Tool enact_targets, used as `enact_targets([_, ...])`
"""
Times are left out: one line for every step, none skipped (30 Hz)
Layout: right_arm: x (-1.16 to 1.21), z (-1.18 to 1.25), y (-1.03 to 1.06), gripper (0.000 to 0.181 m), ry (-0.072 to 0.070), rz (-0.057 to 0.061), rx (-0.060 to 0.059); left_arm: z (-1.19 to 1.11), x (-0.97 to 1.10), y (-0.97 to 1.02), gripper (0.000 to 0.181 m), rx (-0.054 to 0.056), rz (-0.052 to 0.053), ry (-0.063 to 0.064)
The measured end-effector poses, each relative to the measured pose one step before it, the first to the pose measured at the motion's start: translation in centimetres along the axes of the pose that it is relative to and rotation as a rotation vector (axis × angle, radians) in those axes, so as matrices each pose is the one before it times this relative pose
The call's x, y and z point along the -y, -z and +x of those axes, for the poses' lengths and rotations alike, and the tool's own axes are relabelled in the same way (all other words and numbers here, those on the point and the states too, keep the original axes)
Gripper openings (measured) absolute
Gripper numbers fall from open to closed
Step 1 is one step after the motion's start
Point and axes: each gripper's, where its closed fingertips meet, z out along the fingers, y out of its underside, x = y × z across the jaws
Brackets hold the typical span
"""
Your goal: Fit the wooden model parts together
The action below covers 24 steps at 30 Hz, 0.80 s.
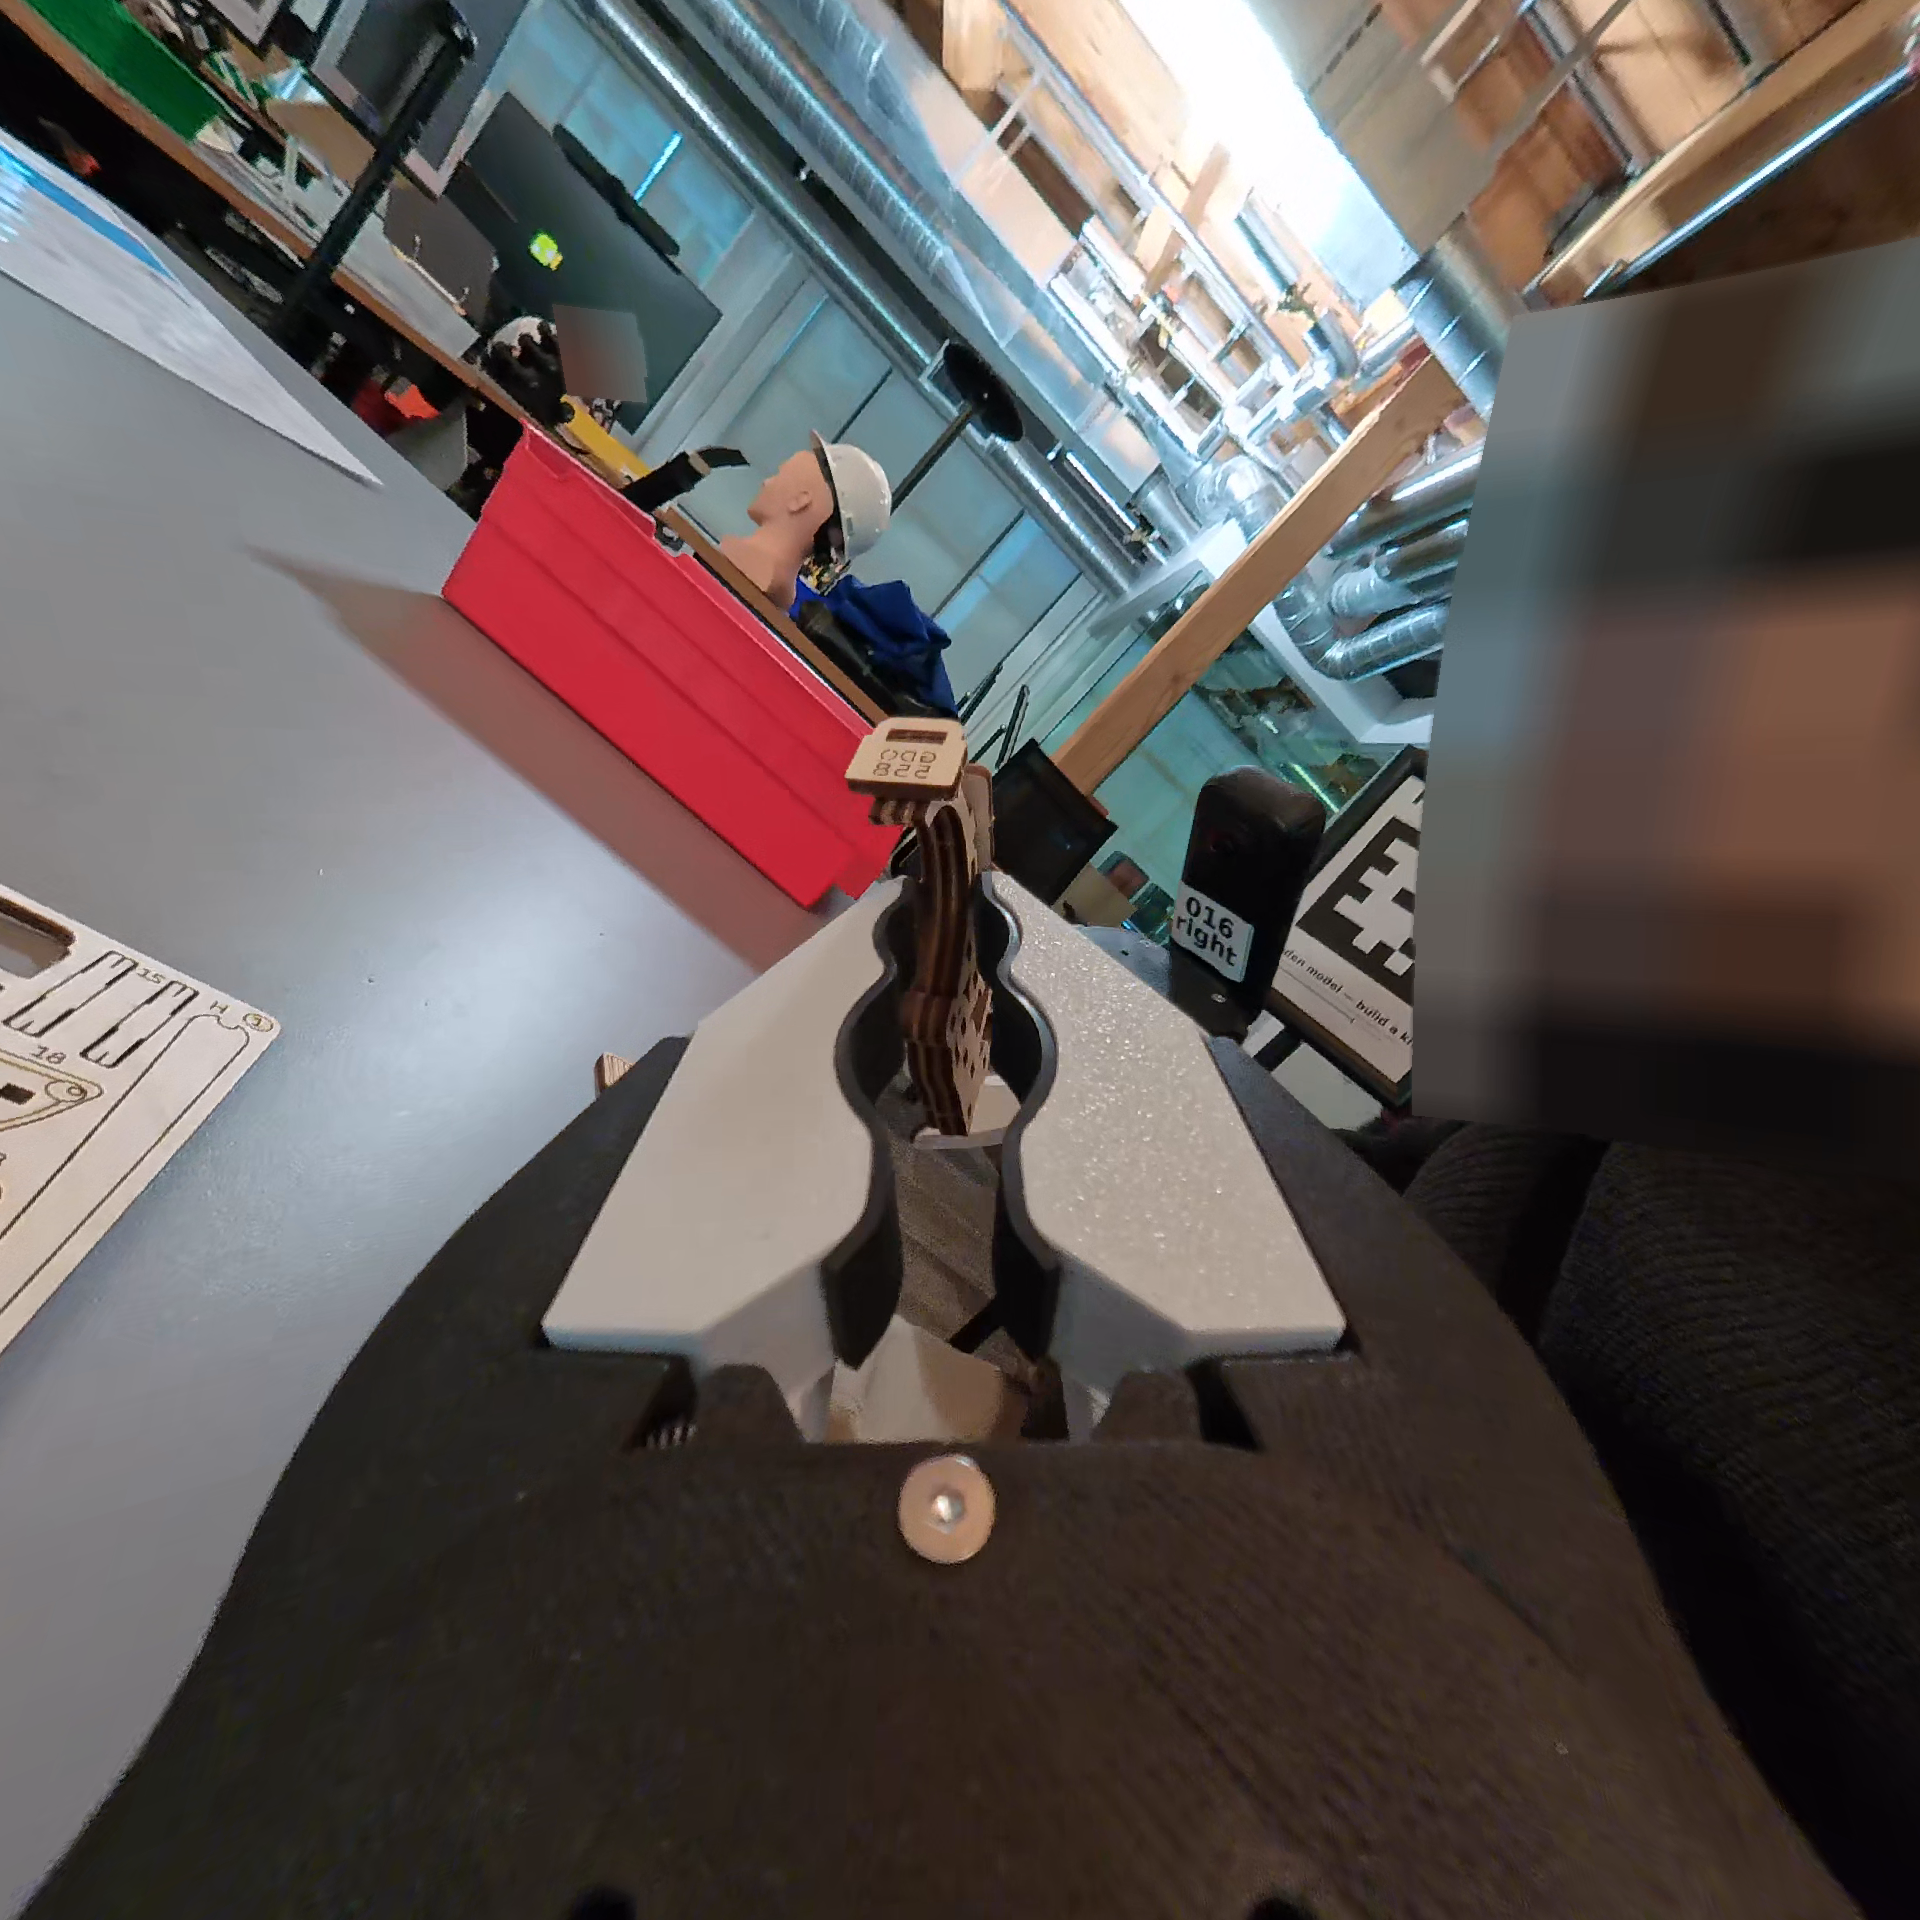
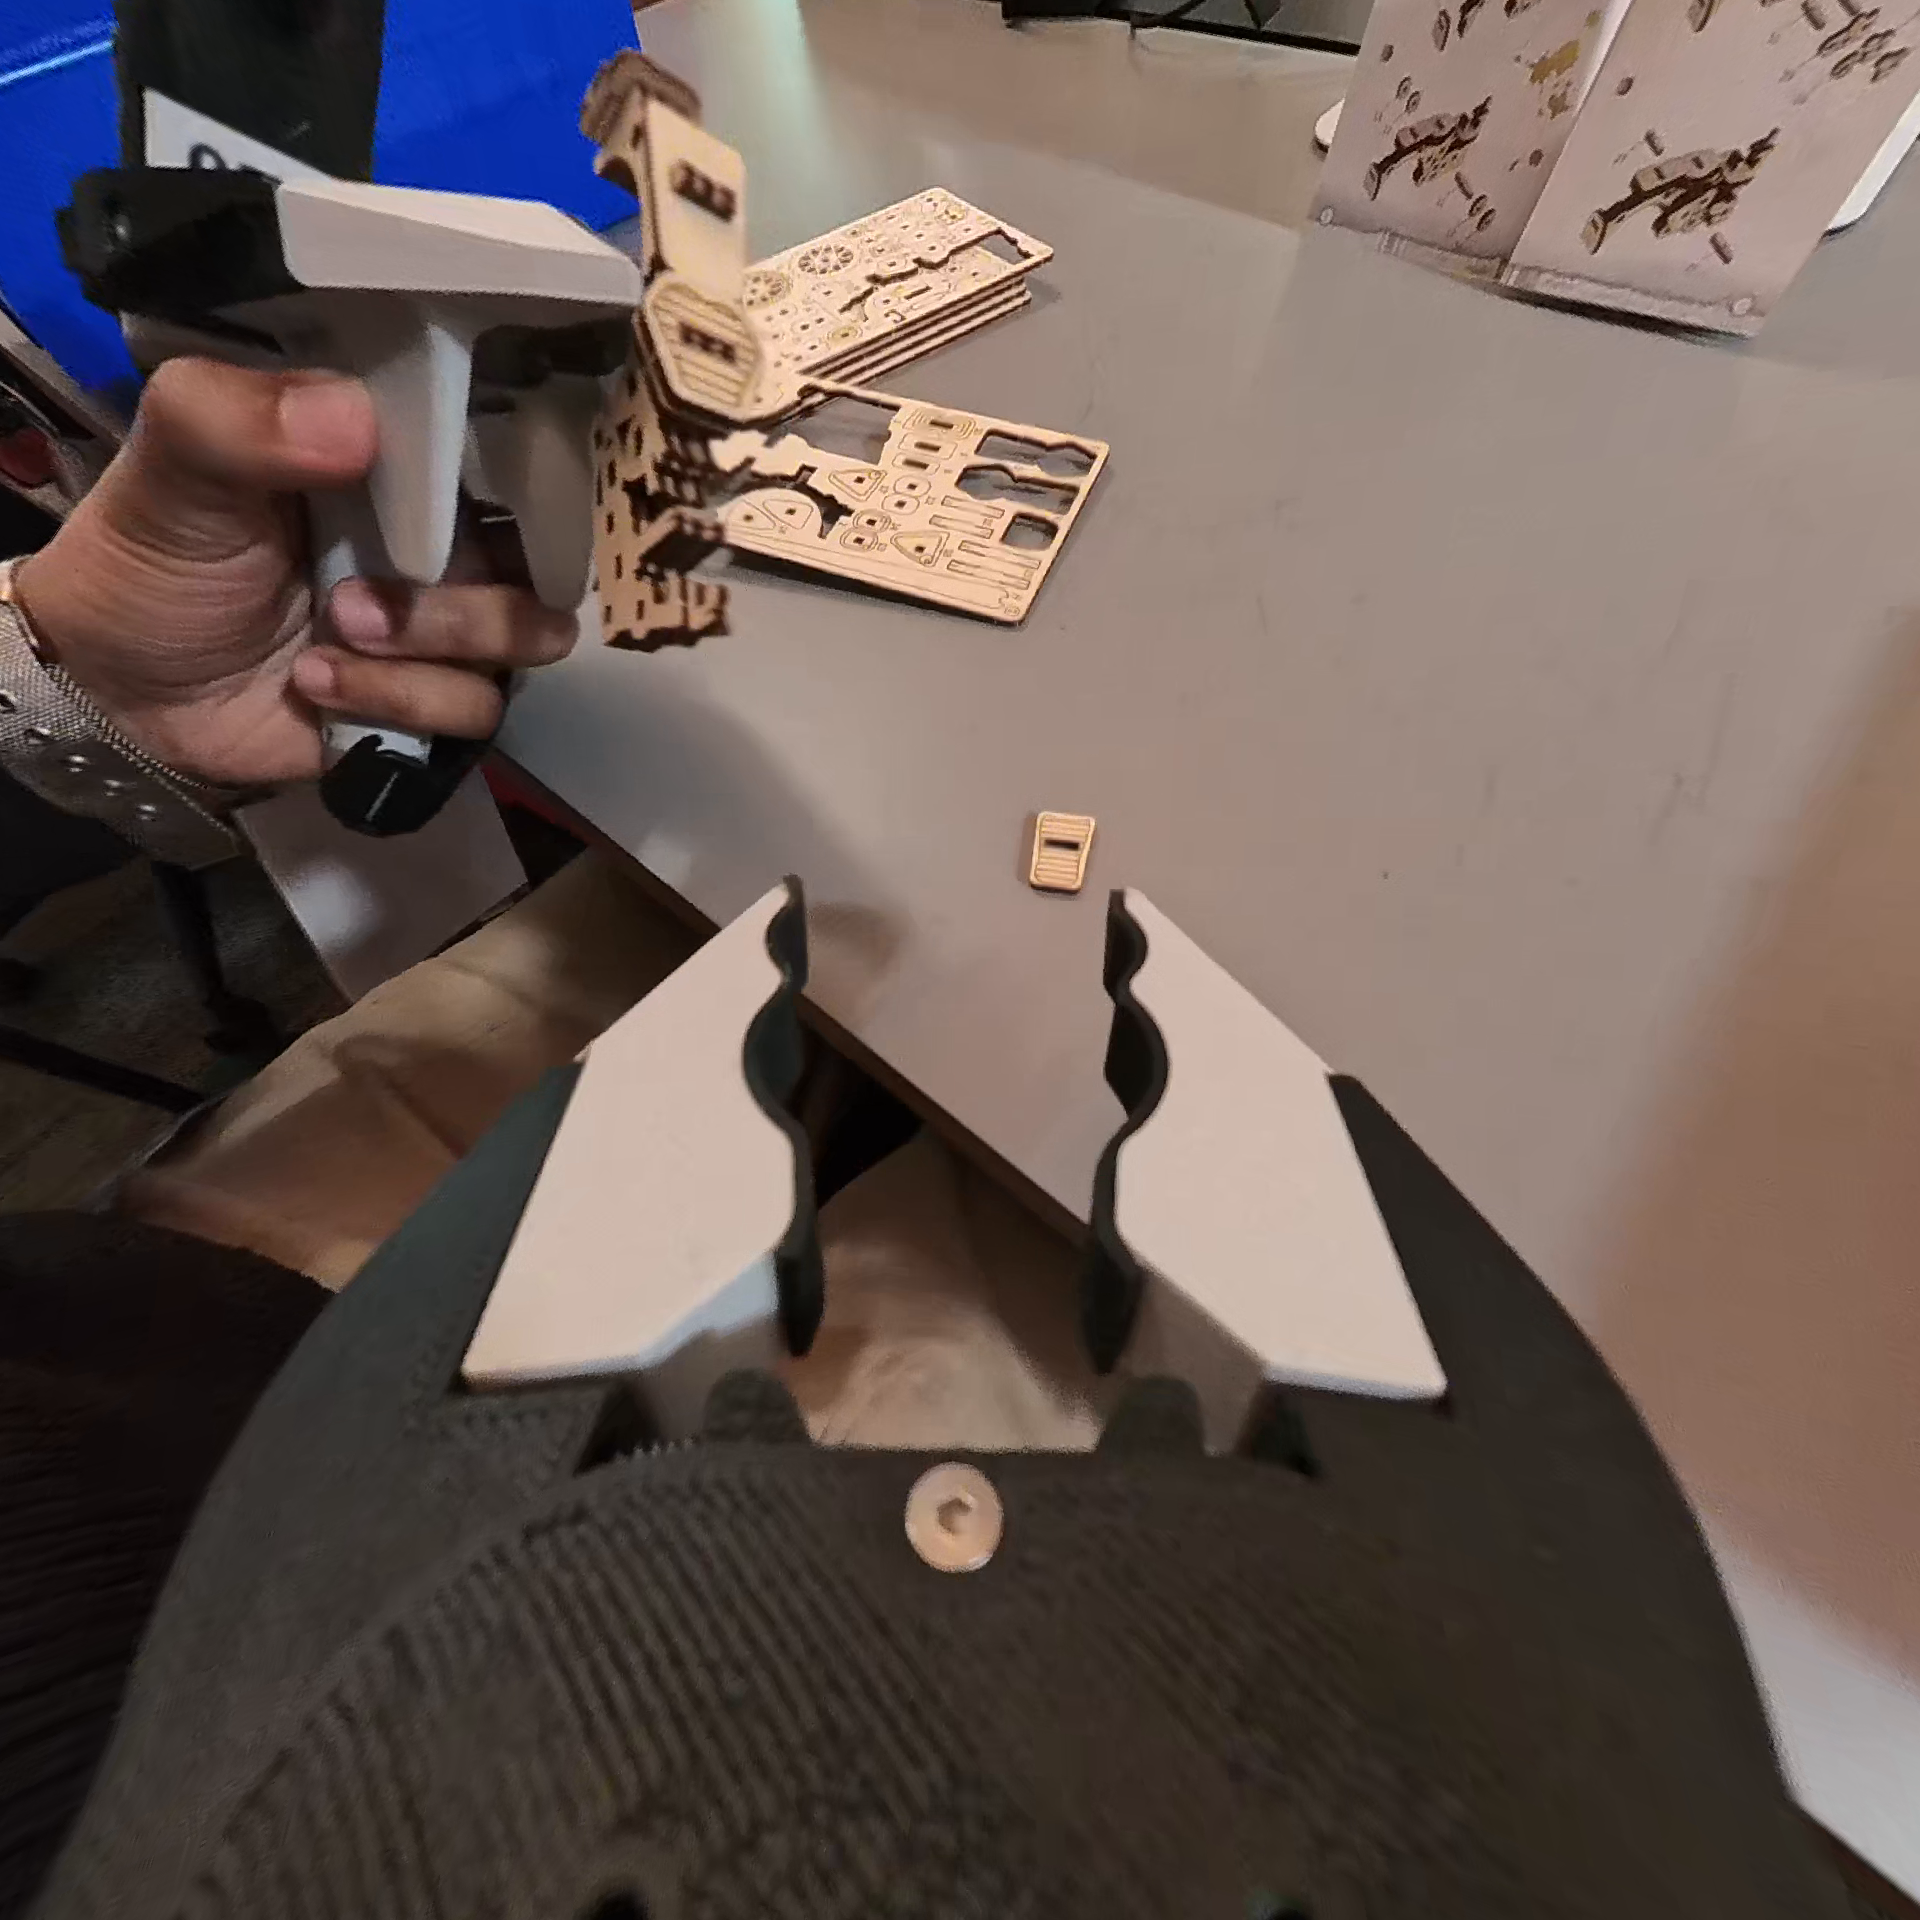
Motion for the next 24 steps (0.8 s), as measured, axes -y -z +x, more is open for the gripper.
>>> enact_targets([0.139, 0.053, -0.175, 0.057, -0.0012, 0.0036, -0.0001, 0.122, 0.084, 0.194, 0.007, -0.0019, 0.0061, 0.0035])
enact_targets([0.115, 0.030, -0.194, 0.056, -0.0008, 0.0025, 0.0017, 0.130, 0.039, 0.189, 0.007, -0.0010, 0.0053, 0.0036])
enact_targets([0.070, 0.015, -0.191, 0.056, 0.0002, 0.0006, 0.0034, 0.118, 0.010, 0.168, 0.007, 0.0009, 0.0052, 0.0031])
enact_targets([0.026, -0.048, -0.202, 0.056, 0.0015, -0.0010, 0.0081, 0.143, 0.029, 0.151, 0.007, 0.0011, 0.0068, 0.0028])
enact_targets([0.020, -0.134, -0.193, 0.055, 0.0027, -0.0002, 0.0159, 0.133, 0.021, 0.124, 0.007, 0.0014, 0.0073, 0.0032])
enact_targets([0.031, -0.148, -0.173, 0.055, 0.0016, 0.0028, 0.0181, 0.095, 0.033, 0.113, 0.007, 0.0037, 0.0070, 0.0012])
enact_targets([0.069, -0.040, -0.138, 0.055, -0.0016, 0.0041, 0.0137, 0.090, 0.027, 0.109, 0.008, 0.0038, 0.0067, -0.0034])
enact_targets([0.108, 0.053, -0.133, 0.054, -0.0049, 0.0029, 0.0095, 0.045, -0.016, 0.080, 0.008, 0.0041, 0.0036, -0.0043])
enact_targets([0.135, 0.098, -0.151, 0.054, -0.0073, 0.0029, 0.0079, -0.013, -0.066, 0.080, 0.008, 0.0053, -0.0015, -0.0031])
enact_targets([0.144, 0.081, -0.147, 0.054, -0.0084, 0.0038, 0.0079, -0.078, -0.104, 0.077, 0.008, 0.0071, -0.0039, -0.0024])
enact_targets([0.124, 0.056, -0.153, 0.054, -0.0083, 0.0028, 0.0084, -0.105, -0.086, 0.096, 0.008, 0.0085, -0.0017, -0.0028])
enact_targets([0.077, 0.007, -0.145, 0.053, -0.0066, 0.0005, 0.0087, -0.109, -0.032, 0.122, 0.008, 0.0089, 0.0022, -0.0012])
enact_targets([0.041, 0.015, -0.127, 0.053, -0.0030, -0.0013, 0.0064, -0.081, 0.026, 0.124, 0.008, 0.0063, 0.0059, 0.0013])
enact_targets([-0.002, 0.055, -0.080, 0.052, 0.0010, -0.0023, 0.0020, -0.048, 0.088, 0.134, 0.008, 0.0035, 0.0089, 0.0038])
enact_targets([0.021, 0.098, -0.028, 0.050, 0.0039, -0.0012, -0.0023, -0.058, 0.099, 0.130, 0.008, 0.0035, 0.0093, 0.0048])
enact_targets([0.071, 0.175, 0.039, 0.049, 0.0054, 0.0023, -0.0062, -0.074, 0.070, 0.114, 0.008, 0.0042, 0.0072, 0.0054])
enact_targets([0.111, 0.245, 0.096, 0.046, 0.0059, 0.0053, -0.0100, -0.060, 0.063, 0.105, 0.008, 0.0037, 0.0056, 0.0035])
enact_targets([0.115, 0.377, 0.135, 0.043, 0.0056, 0.0044, -0.0147, -0.055, 0.038, 0.072, 0.008, 0.0047, 0.0042, 0.0018])
enact_targets([0.021, 0.508, 0.142, 0.038, 0.0055, -0.0019, -0.0194, -0.105, 0.017, 0.044, 0.008, 0.0084, 0.0022, 0.0029])
enact_targets([-0.089, 0.577, 0.150, 0.036, 0.0042, -0.0083, -0.0202, -0.164, -0.031, -0.009, 0.008, 0.0122, -0.0016, 0.0049])
enact_targets([-0.139, 0.504, 0.129, 0.033, 0.0016, -0.0100, -0.0124, -0.142, -0.105, -0.056, 0.008, 0.0112, -0.0060, 0.0042])
enact_targets([-0.080, 0.393, 0.124, 0.031, -0.0028, -0.0055, -0.0044, -0.037, -0.153, -0.069, 0.008, 0.0058, -0.0083, 0.0014])
enact_targets([0.028, 0.367, 0.100, 0.031, -0.0094, 0.0015, -0.0045, 0.063, -0.154, -0.097, 0.008, 0.0020, -0.0075, -0.0005])
enact_targets([0.043, 0.315, 0.050, 0.031, -0.0129, 0.0039, -0.0058, 0.122, -0.121, -0.124, 0.008, -0.0003, -0.0067, -0.0010])
